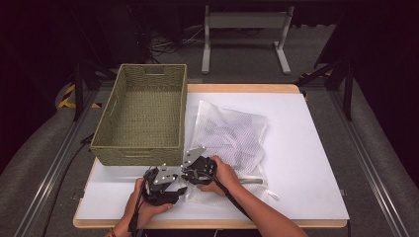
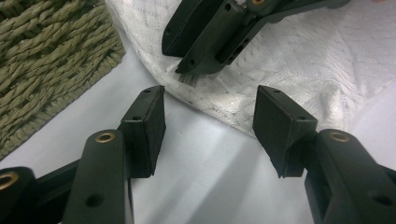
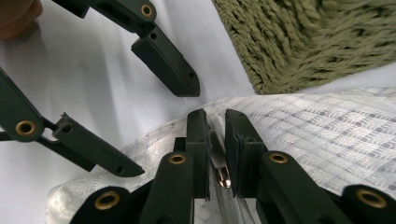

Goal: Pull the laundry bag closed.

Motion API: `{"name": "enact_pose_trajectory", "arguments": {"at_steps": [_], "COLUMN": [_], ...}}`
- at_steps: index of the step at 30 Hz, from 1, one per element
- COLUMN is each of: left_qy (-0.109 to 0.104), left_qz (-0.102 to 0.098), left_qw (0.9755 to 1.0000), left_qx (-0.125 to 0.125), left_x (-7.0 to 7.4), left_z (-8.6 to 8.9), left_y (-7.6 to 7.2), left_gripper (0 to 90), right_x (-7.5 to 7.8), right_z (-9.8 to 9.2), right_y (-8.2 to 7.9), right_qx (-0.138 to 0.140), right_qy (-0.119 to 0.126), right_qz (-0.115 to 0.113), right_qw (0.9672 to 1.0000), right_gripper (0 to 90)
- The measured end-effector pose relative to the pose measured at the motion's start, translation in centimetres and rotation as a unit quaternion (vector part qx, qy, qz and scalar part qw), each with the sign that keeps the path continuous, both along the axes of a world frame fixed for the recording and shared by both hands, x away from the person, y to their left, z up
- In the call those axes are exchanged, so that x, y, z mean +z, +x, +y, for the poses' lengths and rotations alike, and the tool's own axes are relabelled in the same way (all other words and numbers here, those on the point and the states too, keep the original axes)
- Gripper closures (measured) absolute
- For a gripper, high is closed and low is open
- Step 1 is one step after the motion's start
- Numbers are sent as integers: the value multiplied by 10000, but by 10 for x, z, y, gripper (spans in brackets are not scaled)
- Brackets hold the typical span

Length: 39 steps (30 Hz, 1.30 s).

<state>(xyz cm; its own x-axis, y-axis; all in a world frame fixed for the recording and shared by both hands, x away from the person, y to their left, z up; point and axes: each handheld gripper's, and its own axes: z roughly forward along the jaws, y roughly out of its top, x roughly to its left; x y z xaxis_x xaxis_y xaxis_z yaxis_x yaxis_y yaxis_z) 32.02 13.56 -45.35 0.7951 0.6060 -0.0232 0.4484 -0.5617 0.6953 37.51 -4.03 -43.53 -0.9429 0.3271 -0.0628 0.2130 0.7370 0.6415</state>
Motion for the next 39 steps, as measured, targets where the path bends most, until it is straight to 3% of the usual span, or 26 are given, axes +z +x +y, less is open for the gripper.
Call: {"name": "enact_pose_trajectory", "arguments": {"at_steps": [6, 8, 11, 15, 19, 20, 22, 25, 31, 37, 39], "left_qy": [-195, -536, -556, -360, -260, -174, -70, -104, -113, -197, -253], "left_qz": [133, 367, 393, 411, 452, 362, 238, 159, 79, 53, 28], "left_qw": [9997, 9979, 9977, 9985, 9986, 9992, 9997, 9997, 9998, 9997, 9995], "left_qx": [-5, -8, 25, 8, 32, 51, 82, 173, 134, -142, -193], "left_x": [0, 2, 2, 1, 3, 3, 4, 3, 2, 2, 3], "left_z": [3, 6, 4, -2, -14, -16, -15, -10, -7, -11, -11], "left_y": [3, 7, 7, 8, 14, 14, 14, 17, 18, 16, 14], "left_gripper": [433, 426, 364, 302, 322, 322, 411, 580, 703, 824, 833], "right_x": [6, 7, 12, 16, 17, 17, 16, 14, 8, 3, 2], "right_z": [-7, -8, -14, -19, -23, -24, -28, -32, -36, -33, -32], "right_y": [-1, -3, -5, -9, -12, -13, -14, -14, -17, -16, -15], "right_qx": [-75, -46, -54, -78, -80, -90, -63, -77, -10, 71, 66], "right_qy": [206, 153, 278, 361, 400, 391, 369, 318, 8, -268, -248], "right_qz": [32, -31, -38, -98, -108, -99, -75, -63, -88, -41, -53], "right_qw": [9998, 9999, 9996, 9993, 9991, 9991, 9993, 9994, 10000, 9996, 9997], "right_gripper": [817, 818, 819, 819, 819, 819, 819, 820, 811, 741, 749]}}
